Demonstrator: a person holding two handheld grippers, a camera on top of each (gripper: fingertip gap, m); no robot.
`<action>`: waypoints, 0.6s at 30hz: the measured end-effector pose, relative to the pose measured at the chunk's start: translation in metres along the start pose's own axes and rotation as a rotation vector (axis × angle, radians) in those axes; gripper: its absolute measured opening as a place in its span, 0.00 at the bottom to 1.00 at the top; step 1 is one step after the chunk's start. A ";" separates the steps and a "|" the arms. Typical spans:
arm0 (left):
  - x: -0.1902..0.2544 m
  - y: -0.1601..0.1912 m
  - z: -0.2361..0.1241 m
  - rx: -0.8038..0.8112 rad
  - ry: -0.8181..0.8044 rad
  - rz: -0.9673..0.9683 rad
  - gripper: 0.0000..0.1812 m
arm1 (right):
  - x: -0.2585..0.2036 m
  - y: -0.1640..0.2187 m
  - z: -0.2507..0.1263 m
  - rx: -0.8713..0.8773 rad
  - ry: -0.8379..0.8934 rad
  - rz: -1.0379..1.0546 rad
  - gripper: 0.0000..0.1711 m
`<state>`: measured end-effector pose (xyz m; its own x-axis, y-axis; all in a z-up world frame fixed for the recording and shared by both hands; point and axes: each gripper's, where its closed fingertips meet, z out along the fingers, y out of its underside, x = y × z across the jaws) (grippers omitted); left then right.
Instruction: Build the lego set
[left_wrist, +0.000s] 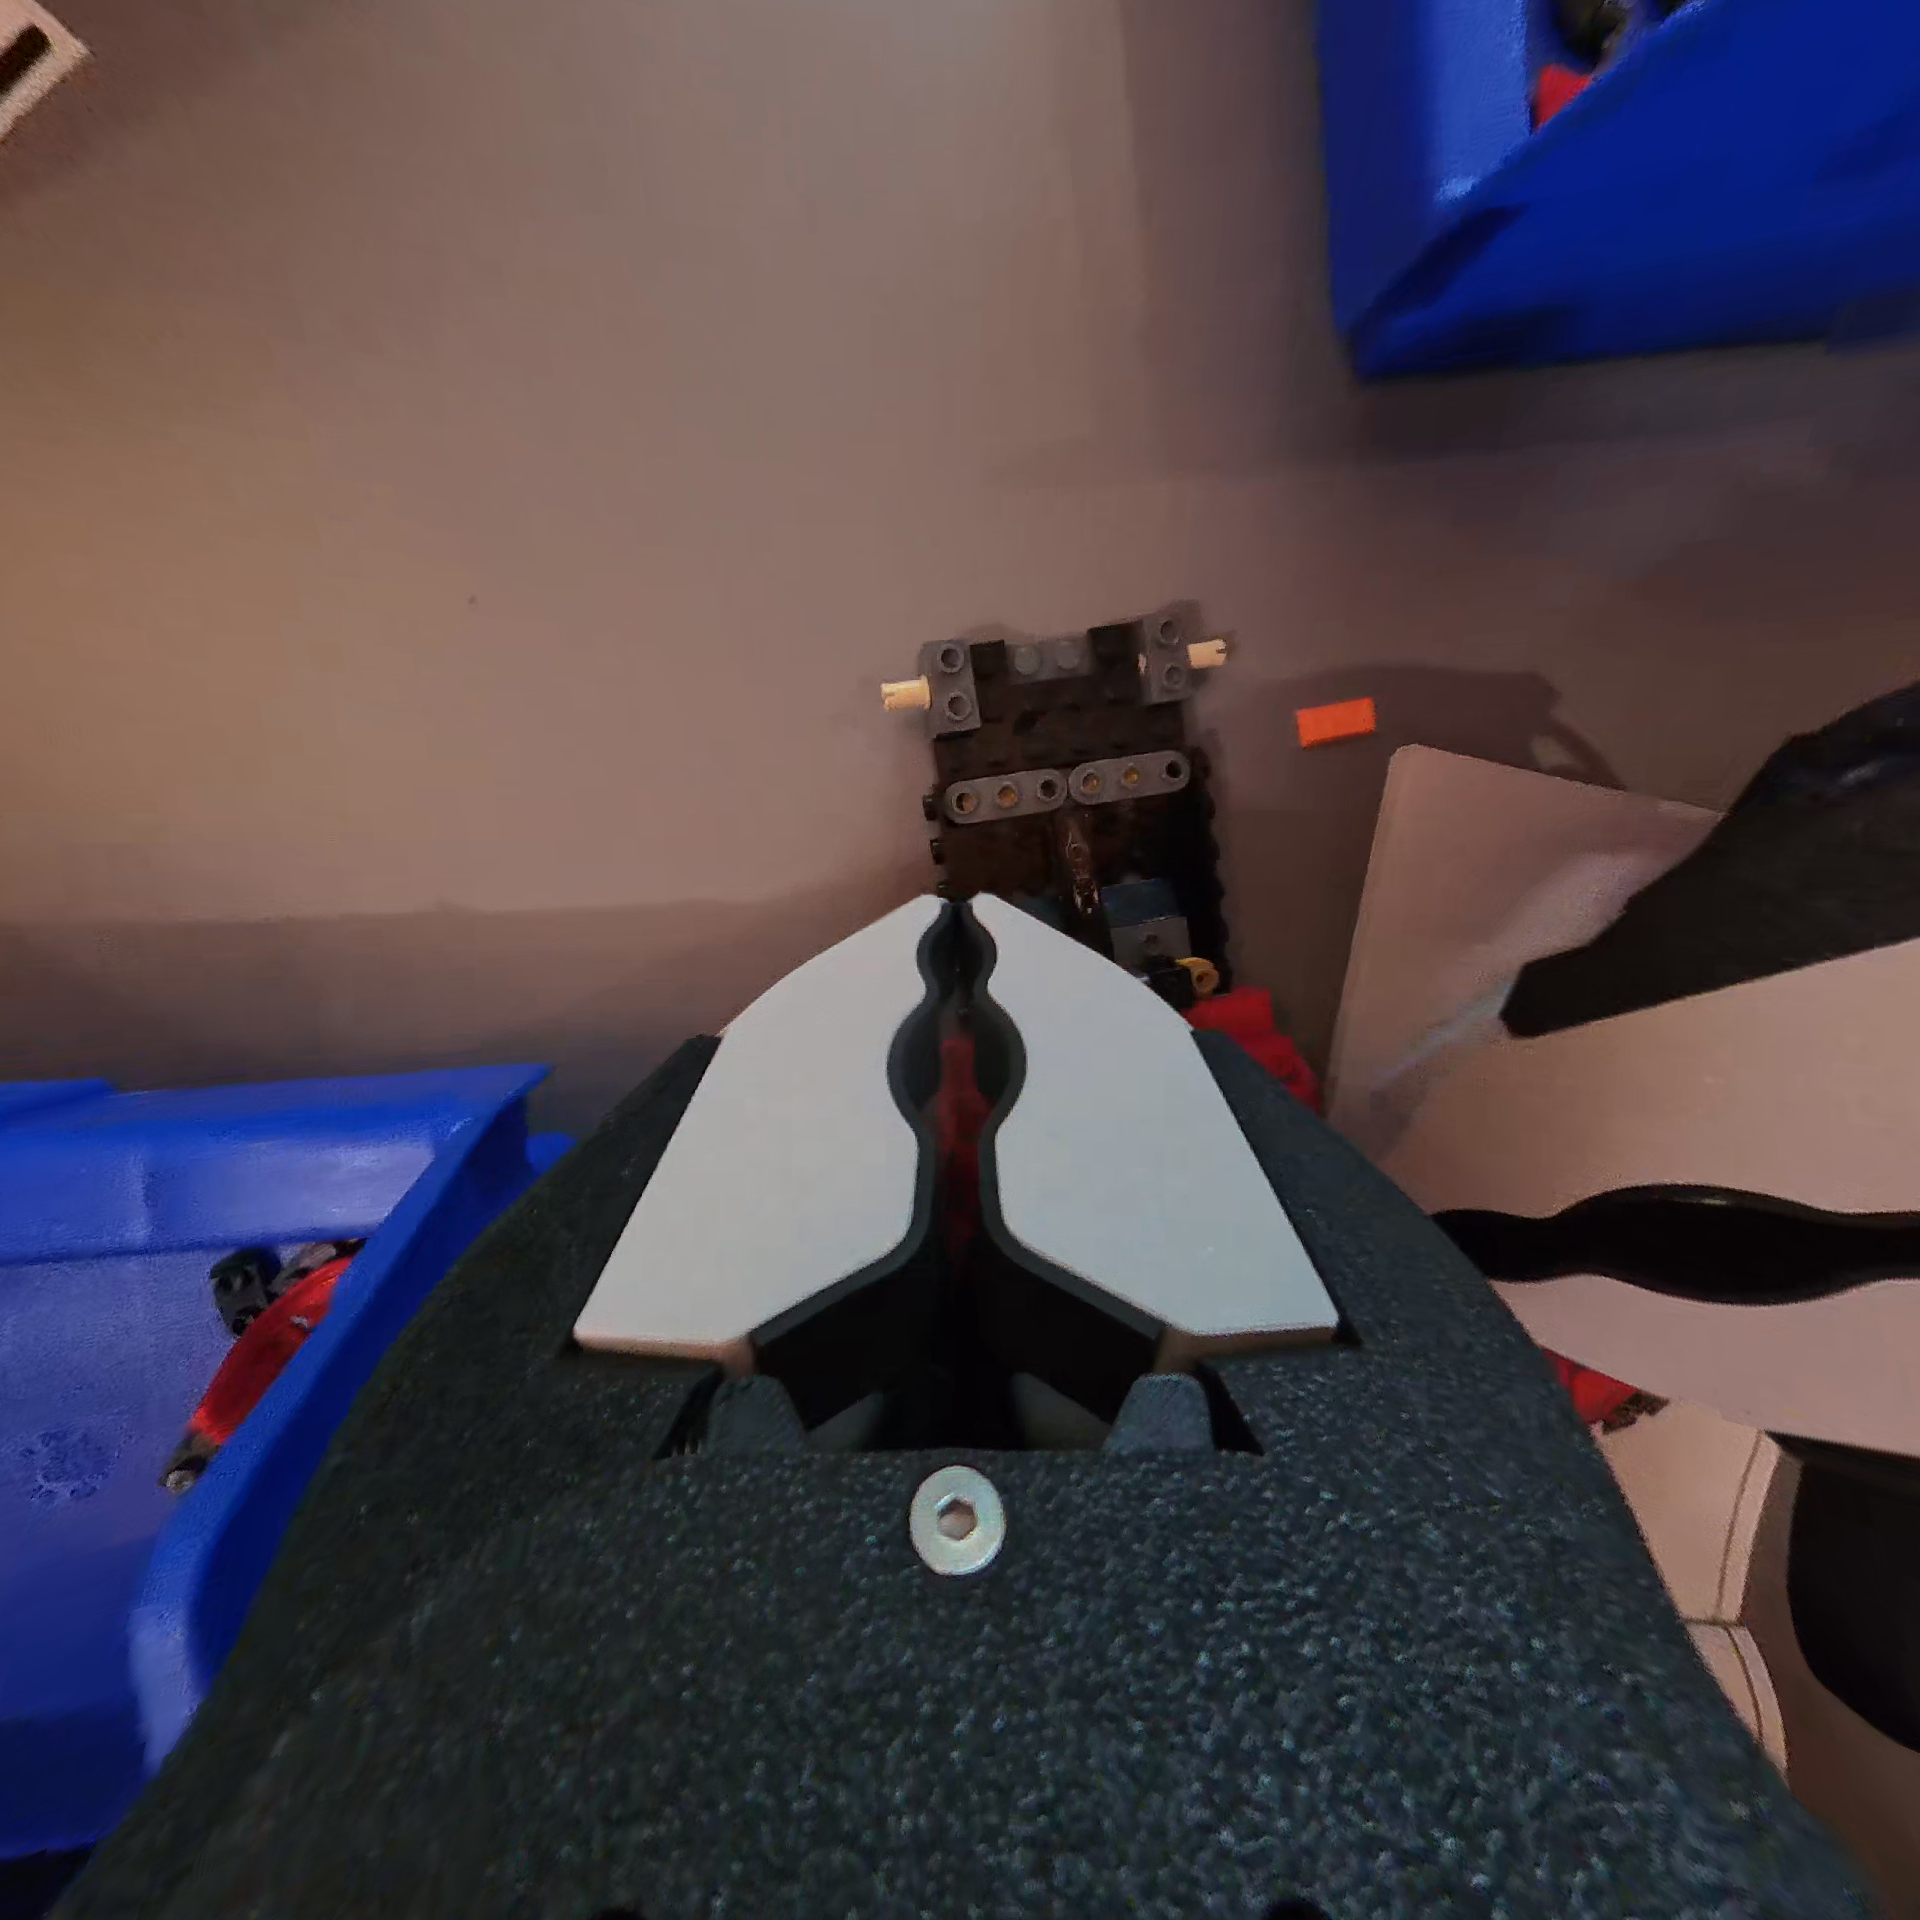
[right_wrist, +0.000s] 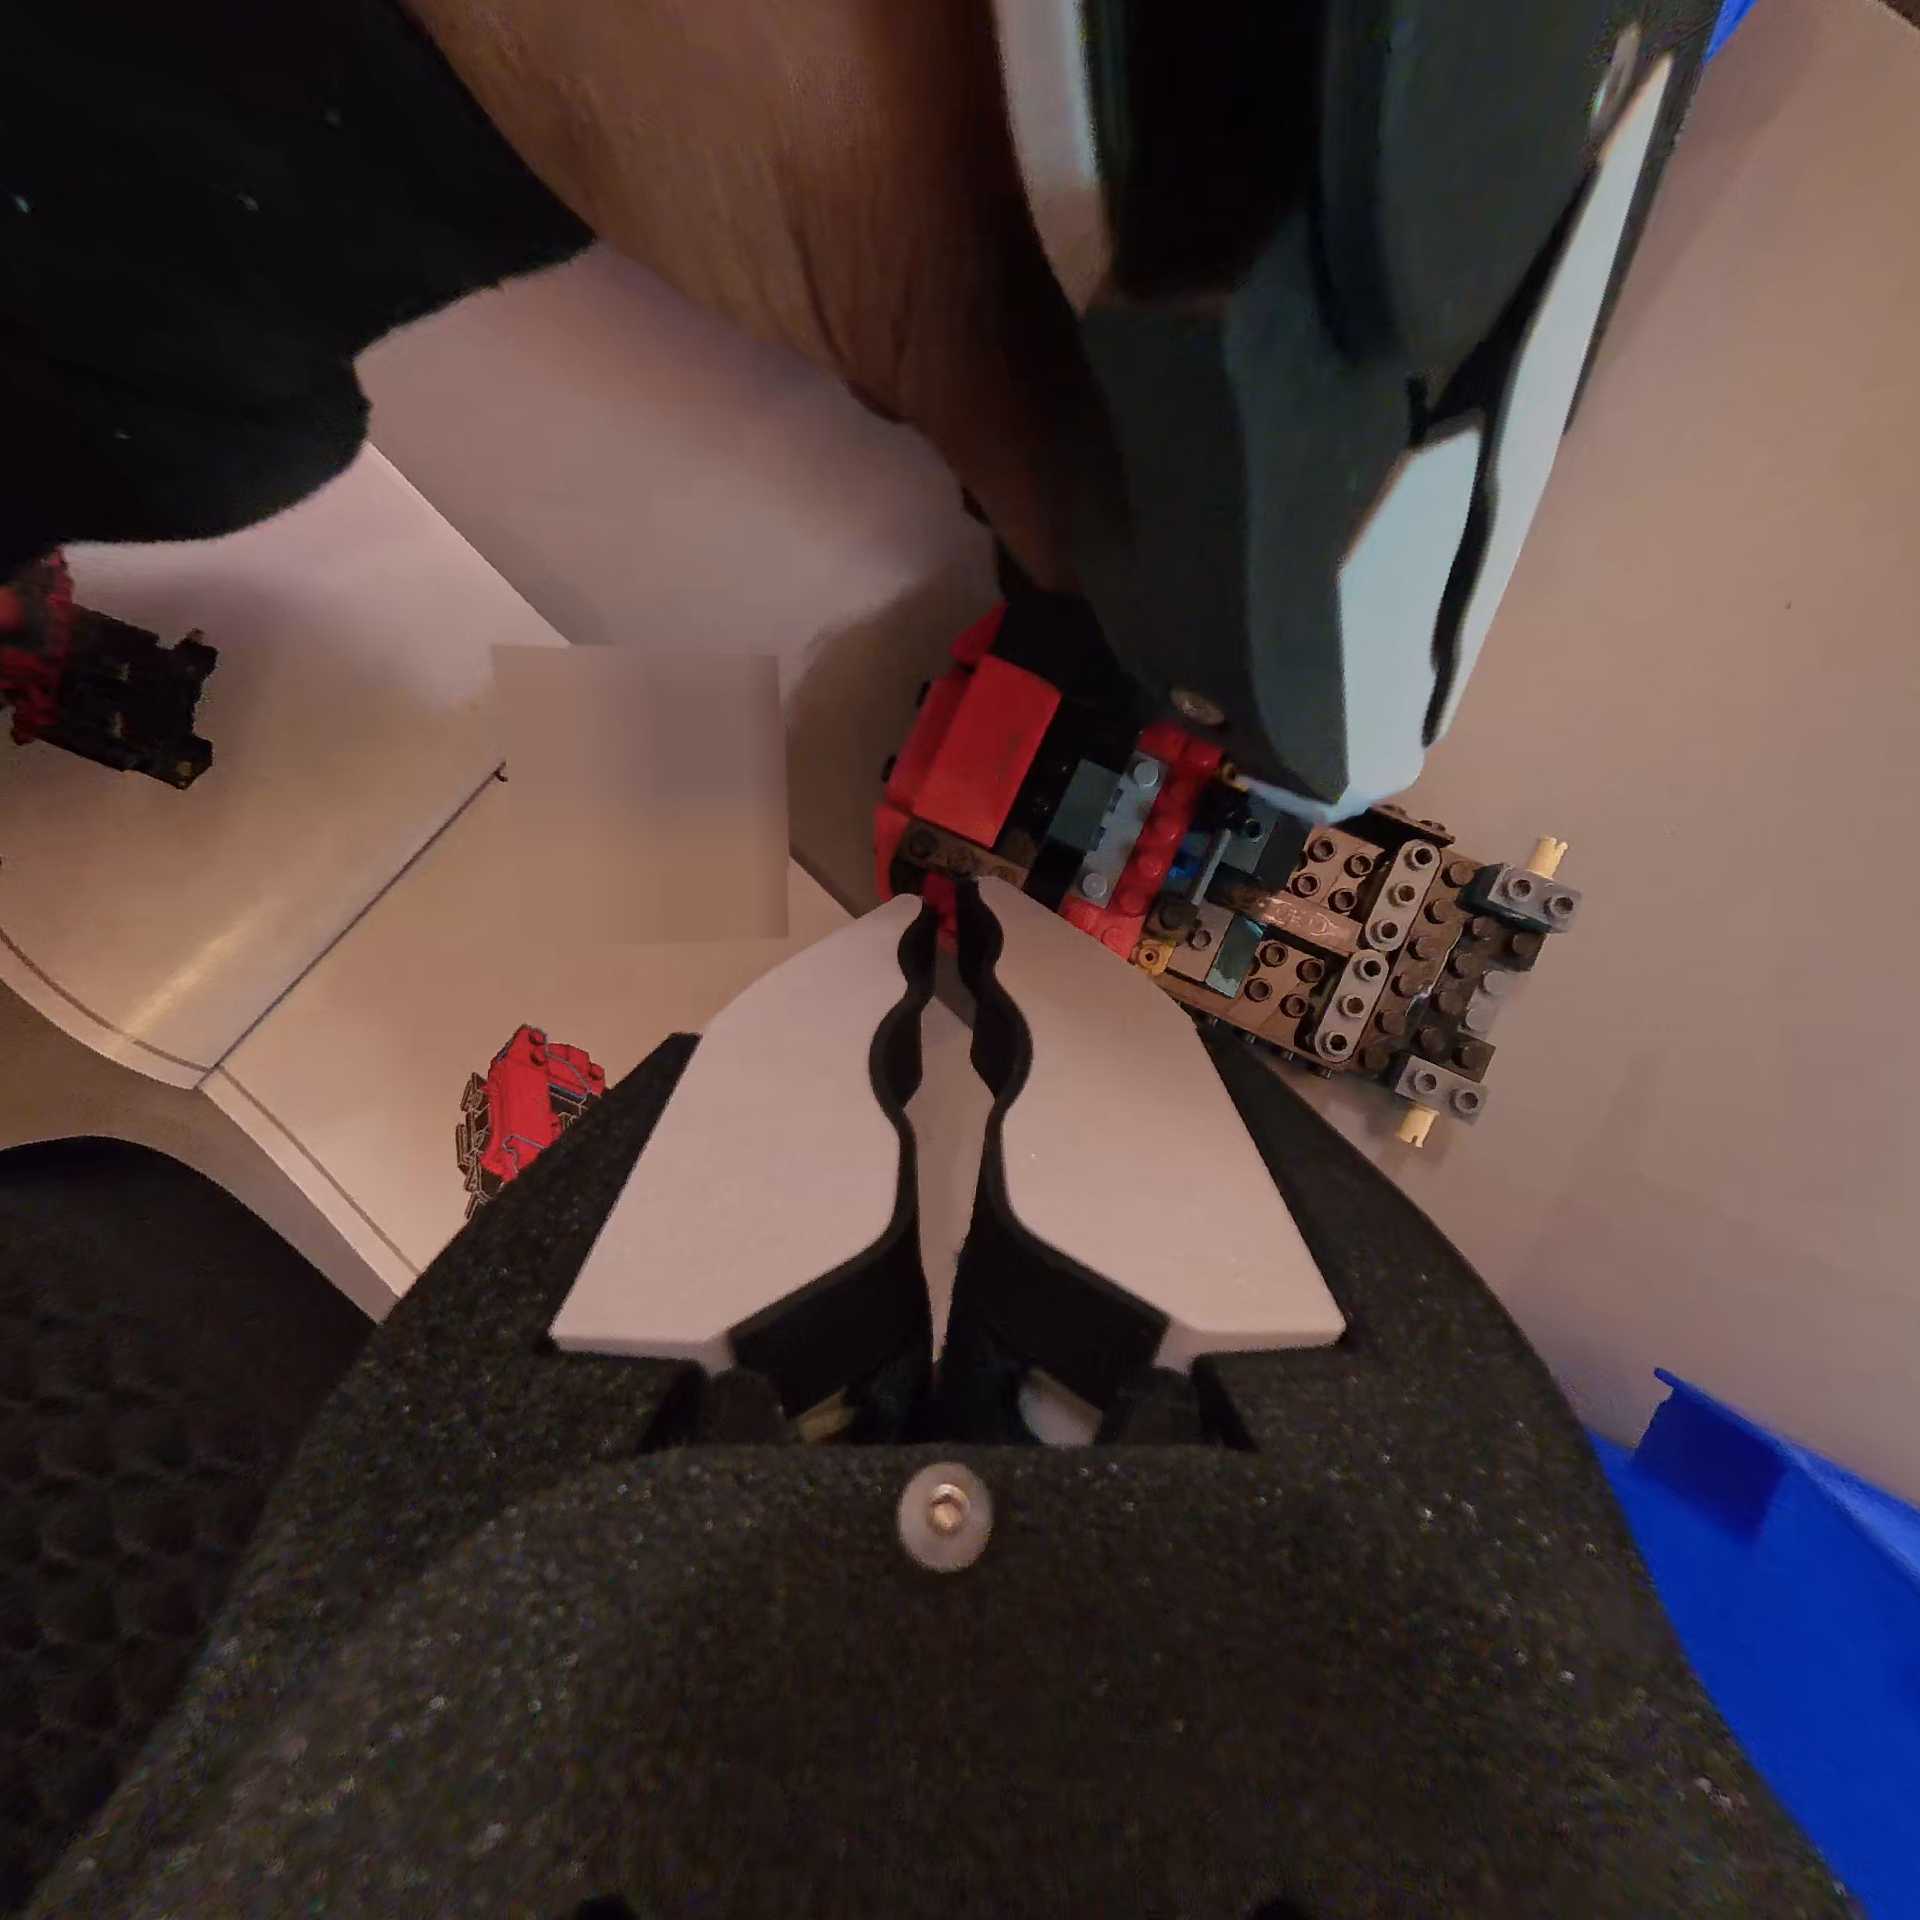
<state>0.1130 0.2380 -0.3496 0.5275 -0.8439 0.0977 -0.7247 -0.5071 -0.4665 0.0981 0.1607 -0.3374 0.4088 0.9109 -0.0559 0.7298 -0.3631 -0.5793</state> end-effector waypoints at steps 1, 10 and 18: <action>0.003 0.001 0.002 -0.009 0.020 0.003 0.00 | 0.000 0.000 0.000 -0.001 0.001 -0.001 0.03; 0.013 -0.004 0.014 -0.060 0.065 0.042 0.00 | 0.000 0.000 0.000 -0.007 0.005 -0.003 0.02; 0.012 -0.002 0.017 -0.064 0.065 0.043 0.00 | 0.001 -0.001 0.000 0.000 0.001 0.004 0.03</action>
<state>0.1288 0.2316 -0.3623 0.4665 -0.8739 0.1366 -0.7741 -0.4781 -0.4150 0.0978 0.1615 -0.3368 0.4121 0.9093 -0.0574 0.7283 -0.3666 -0.5789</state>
